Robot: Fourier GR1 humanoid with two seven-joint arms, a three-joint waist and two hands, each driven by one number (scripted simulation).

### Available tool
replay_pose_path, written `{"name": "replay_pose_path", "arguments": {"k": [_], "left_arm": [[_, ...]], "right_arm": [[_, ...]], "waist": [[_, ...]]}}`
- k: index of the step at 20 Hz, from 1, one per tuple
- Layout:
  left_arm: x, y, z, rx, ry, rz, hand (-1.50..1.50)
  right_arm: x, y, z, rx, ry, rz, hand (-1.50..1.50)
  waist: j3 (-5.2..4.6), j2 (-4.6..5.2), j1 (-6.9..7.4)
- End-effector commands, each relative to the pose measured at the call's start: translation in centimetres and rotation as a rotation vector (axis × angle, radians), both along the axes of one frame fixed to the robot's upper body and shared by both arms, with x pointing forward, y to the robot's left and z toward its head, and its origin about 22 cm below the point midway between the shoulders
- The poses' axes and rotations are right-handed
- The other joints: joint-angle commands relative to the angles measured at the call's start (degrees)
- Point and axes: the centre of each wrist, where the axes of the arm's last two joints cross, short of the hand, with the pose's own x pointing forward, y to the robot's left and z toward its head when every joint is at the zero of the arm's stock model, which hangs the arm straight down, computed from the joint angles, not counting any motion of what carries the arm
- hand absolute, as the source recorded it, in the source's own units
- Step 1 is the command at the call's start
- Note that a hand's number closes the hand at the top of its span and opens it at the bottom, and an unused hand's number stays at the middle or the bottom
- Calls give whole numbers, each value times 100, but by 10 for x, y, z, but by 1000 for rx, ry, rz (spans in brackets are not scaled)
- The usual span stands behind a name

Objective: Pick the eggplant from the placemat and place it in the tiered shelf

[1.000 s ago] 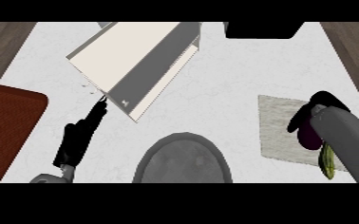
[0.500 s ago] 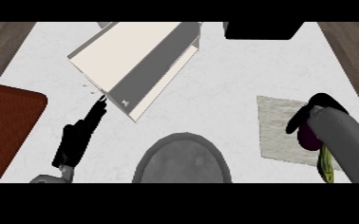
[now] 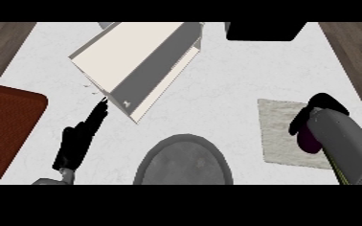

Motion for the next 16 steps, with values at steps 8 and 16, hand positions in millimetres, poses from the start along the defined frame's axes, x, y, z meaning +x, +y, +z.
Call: {"name": "replay_pose_path", "arguments": {"k": [8, 16], "left_arm": [[7, -13, 1, 3, 0, -67, 0], [-1, 7, -3, -6, -3, 18, 0]], "right_arm": [[10, 174, 54, 217, -241, 1238, 150], [19, 116, 133, 303, -521, 1605, 150]], "waist": [[108, 70, 470], [83, 51, -66]]}}
